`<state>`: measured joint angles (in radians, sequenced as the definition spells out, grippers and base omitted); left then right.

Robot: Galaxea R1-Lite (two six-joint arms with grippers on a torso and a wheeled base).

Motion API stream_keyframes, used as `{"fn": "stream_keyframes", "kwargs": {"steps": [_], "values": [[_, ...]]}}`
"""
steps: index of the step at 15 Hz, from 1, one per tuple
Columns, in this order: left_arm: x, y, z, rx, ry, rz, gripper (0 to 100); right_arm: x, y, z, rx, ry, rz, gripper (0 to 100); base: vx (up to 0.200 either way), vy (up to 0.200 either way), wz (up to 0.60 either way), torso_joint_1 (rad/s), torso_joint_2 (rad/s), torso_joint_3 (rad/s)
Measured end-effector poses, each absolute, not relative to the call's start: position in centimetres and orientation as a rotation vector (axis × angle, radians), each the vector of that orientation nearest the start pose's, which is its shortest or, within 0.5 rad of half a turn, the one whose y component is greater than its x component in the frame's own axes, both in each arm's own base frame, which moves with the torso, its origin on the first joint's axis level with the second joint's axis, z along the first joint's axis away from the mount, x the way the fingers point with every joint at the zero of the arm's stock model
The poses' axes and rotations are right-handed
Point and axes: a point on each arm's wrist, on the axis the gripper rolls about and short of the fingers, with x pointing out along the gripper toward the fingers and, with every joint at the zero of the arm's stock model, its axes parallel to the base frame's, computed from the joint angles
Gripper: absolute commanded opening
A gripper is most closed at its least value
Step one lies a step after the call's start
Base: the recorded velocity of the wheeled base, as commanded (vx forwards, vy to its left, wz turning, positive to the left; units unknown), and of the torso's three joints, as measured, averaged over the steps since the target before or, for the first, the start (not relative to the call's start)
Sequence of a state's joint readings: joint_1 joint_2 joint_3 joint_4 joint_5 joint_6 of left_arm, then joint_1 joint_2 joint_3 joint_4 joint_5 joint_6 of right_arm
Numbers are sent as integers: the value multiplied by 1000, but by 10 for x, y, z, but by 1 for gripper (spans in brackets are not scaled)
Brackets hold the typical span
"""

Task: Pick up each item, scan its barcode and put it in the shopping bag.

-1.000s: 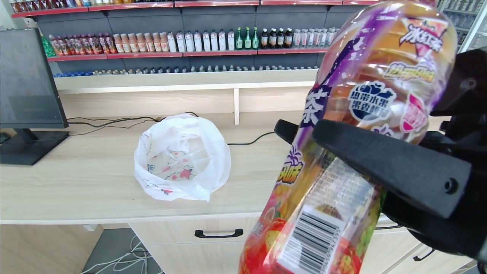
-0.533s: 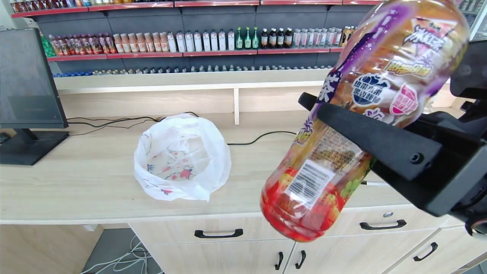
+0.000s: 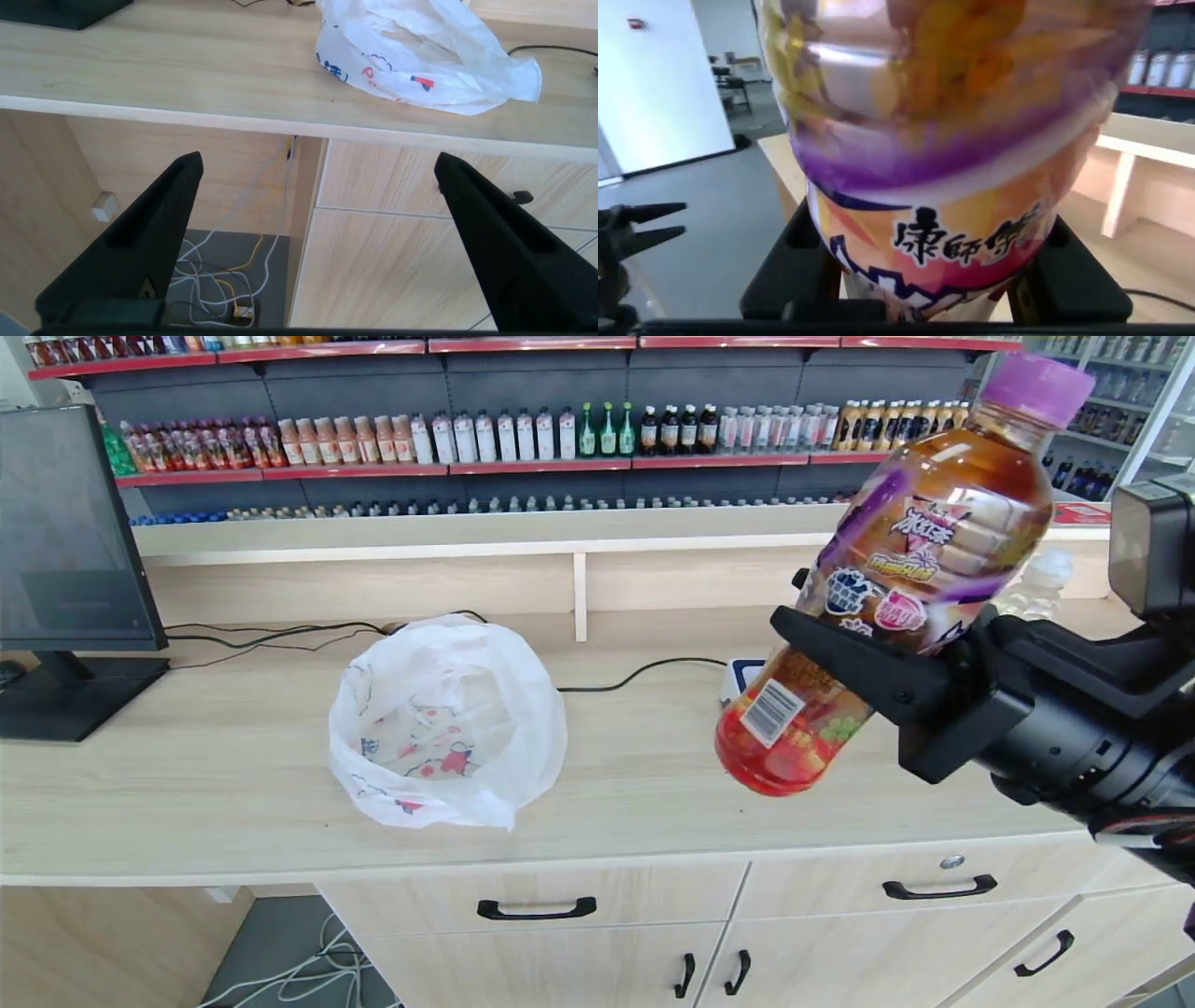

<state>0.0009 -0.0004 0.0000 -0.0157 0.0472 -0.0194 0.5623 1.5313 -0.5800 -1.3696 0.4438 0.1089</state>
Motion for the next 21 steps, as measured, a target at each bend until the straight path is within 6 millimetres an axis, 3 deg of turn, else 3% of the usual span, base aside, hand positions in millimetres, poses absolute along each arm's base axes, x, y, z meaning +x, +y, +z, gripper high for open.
{"fn": "stream_keyframes", "kwargs": {"steps": [5, 9, 16, 19, 21], "values": [[-23, 1, 77, -20, -17, 48, 100, 222, 139, 257, 7, -470, 626, 0, 0, 0, 0, 0, 0, 0], [-23, 1, 77, -20, -17, 48, 100, 228, 143, 250, -3, -405, 348, 0, 0, 0, 0, 0, 0, 0], [-23, 1, 77, -20, -16, 48, 100, 233, 175, 221, -64, -365, 364, 0, 0, 0, 0, 0, 0, 0], [-23, 1, 77, -20, -17, 48, 100, 244, 167, 194, -119, -294, 328, 0, 0, 0, 0, 0, 0, 0], [-23, 1, 77, -20, -17, 48, 100, 255, 149, 181, -178, -253, 269, 0, 0, 0, 0, 0, 0, 0]]}}
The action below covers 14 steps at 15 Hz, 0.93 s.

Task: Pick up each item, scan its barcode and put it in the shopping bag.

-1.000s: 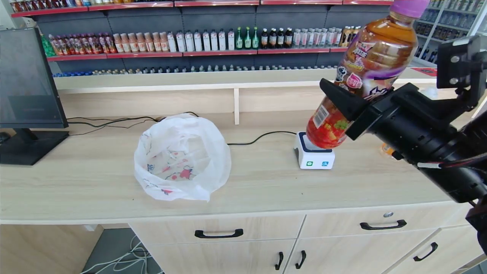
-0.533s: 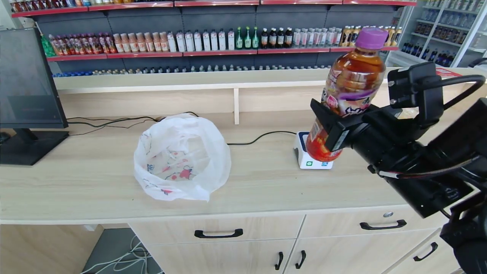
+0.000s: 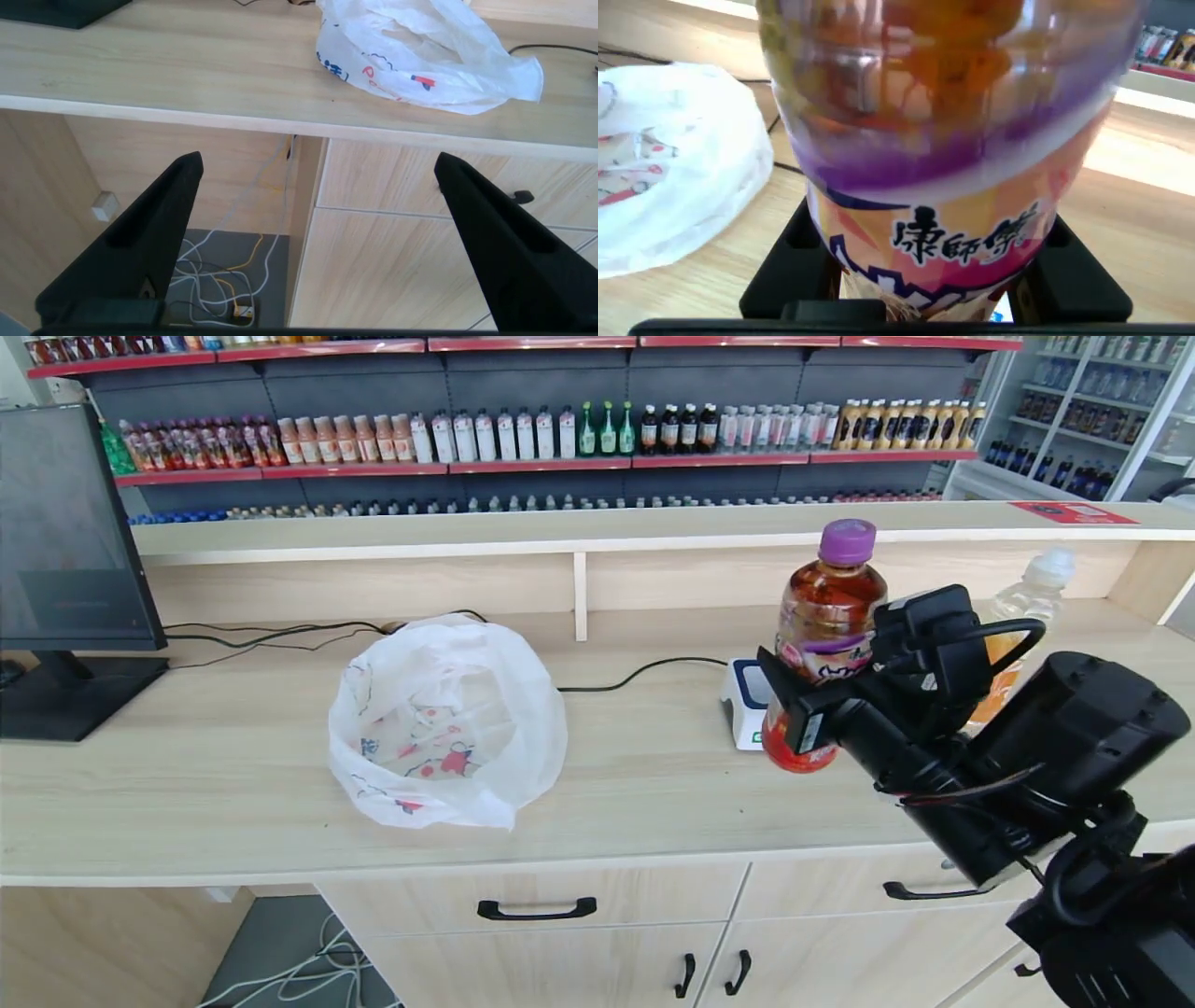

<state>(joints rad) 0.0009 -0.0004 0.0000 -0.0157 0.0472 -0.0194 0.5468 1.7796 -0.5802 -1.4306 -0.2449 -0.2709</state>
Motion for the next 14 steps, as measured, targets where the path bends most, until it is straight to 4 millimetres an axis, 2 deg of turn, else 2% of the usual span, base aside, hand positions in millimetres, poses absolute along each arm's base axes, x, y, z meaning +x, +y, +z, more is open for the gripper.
{"fn": "stream_keyframes", "kwargs": {"steps": [6, 9, 14], "values": [[-23, 1, 77, -20, -17, 49, 100, 303, 105, 178, -378, -318, 300, 0, 0, 0, 0, 0, 0, 0], [-23, 1, 77, -20, -16, 48, 100, 324, 100, 184, -566, -412, 344, 0, 0, 0, 0, 0, 0, 0], [-23, 1, 77, -20, -17, 47, 100, 339, 102, 176, -747, -468, 389, 0, 0, 0, 0, 0, 0, 0]]}}
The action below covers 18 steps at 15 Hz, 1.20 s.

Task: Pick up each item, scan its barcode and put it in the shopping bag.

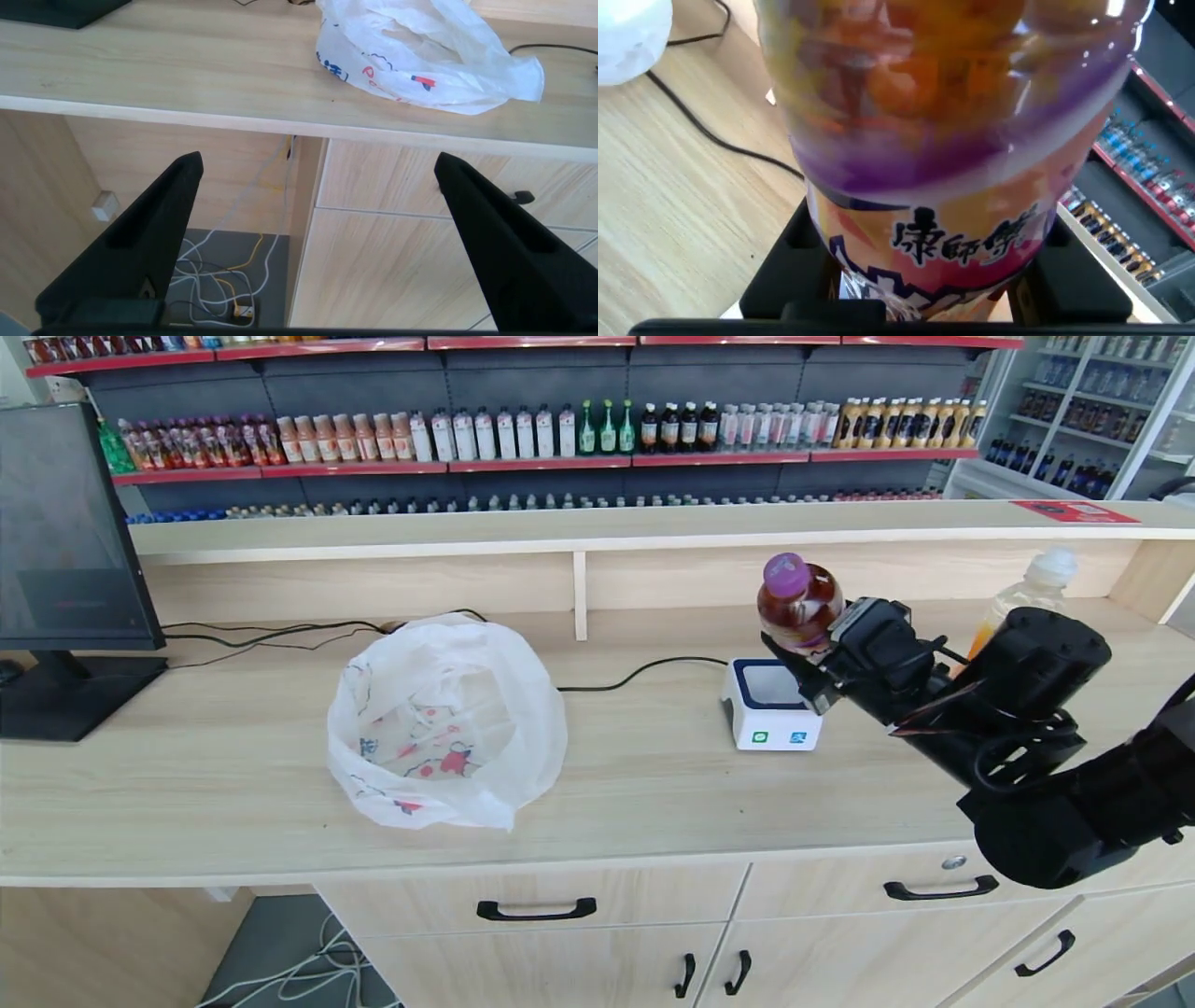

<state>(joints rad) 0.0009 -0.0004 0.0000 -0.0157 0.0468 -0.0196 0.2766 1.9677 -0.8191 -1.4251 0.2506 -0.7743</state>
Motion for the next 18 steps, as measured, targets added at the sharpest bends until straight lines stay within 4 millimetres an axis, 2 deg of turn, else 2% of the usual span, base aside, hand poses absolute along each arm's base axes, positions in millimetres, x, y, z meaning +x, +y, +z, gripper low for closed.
{"fn": "stream_keyframes", "kwargs": {"steps": [7, 13, 15, 18], "values": [[-23, 1, 77, -20, -16, 48, 100, 367, 103, 175, -900, -619, 428, 0, 0, 0, 0, 0, 0, 0], [-23, 1, 77, -20, -17, 48, 100, 368, 96, 149, -936, -620, 468, 0, 0, 0, 0, 0, 0, 0], [-23, 1, 77, -20, -17, 48, 100, 372, 92, 149, -975, -671, 526, 0, 0, 0, 0, 0, 0, 0], [-23, 1, 77, -20, -17, 47, 100, 377, 83, 156, -998, -701, 505, 0, 0, 0, 0, 0, 0, 0]]}}
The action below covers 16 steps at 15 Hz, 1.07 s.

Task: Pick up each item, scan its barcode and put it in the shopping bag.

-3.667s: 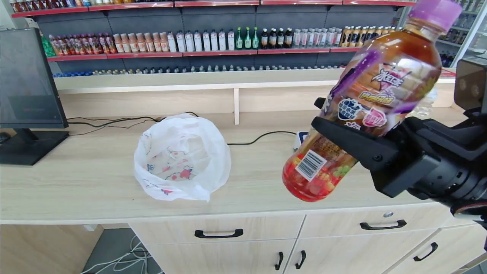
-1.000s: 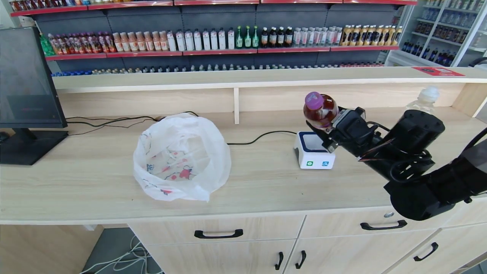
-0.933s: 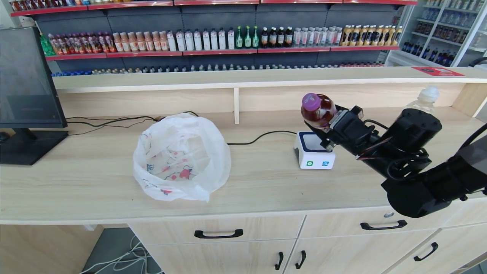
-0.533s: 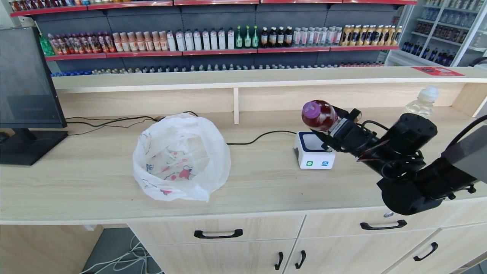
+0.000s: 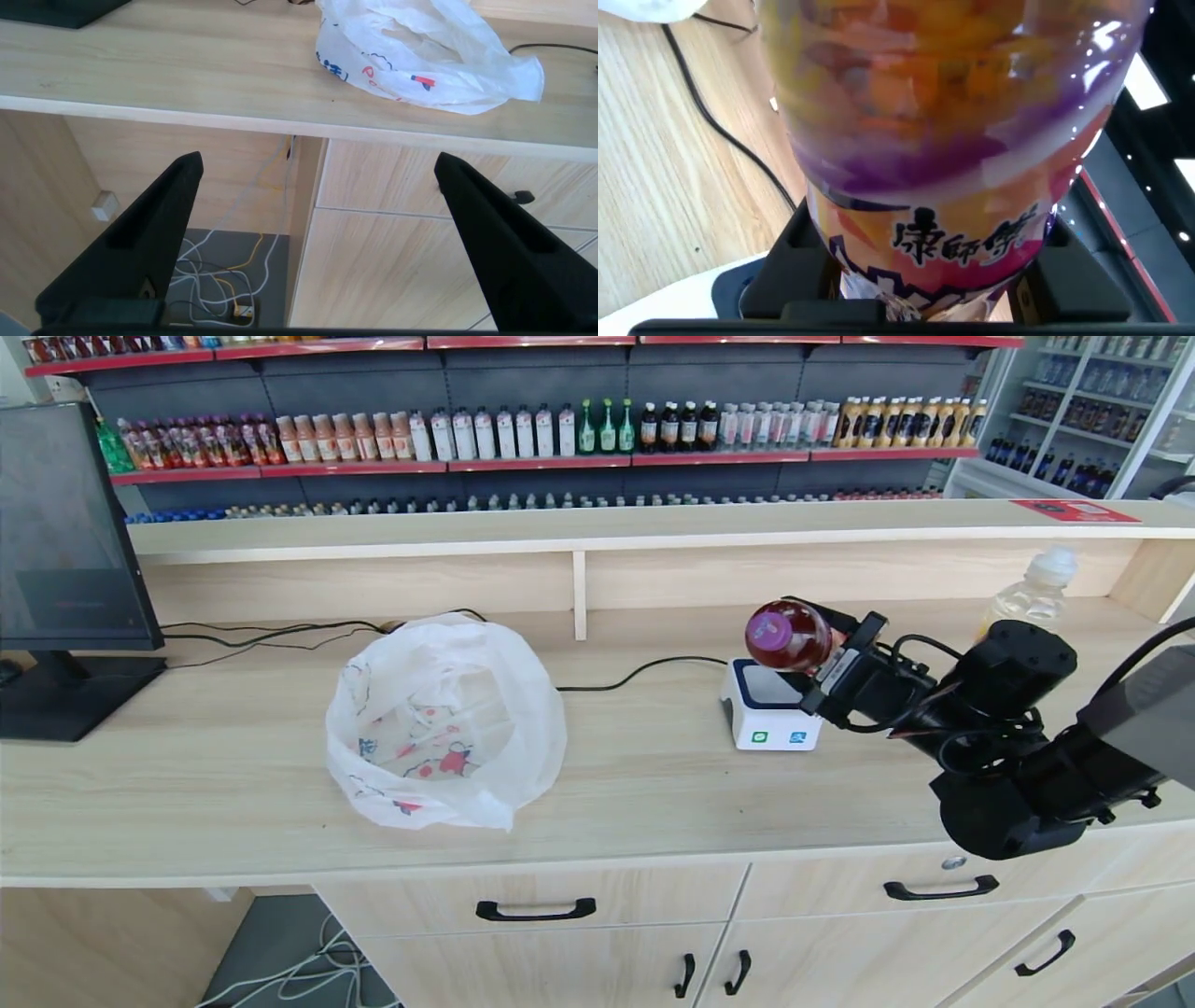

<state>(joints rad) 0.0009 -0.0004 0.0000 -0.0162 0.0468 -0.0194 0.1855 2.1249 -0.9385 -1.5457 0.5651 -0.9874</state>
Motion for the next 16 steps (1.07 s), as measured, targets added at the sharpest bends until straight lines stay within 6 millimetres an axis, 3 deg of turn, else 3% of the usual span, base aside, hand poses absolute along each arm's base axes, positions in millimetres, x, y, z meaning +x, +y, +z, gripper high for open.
{"fn": "stream_keyframes", "kwargs": {"steps": [16], "values": [[-23, 1, 77, -20, -17, 48, 100, 374, 91, 146, -995, -655, 483, 0, 0, 0, 0, 0, 0, 0]]}}
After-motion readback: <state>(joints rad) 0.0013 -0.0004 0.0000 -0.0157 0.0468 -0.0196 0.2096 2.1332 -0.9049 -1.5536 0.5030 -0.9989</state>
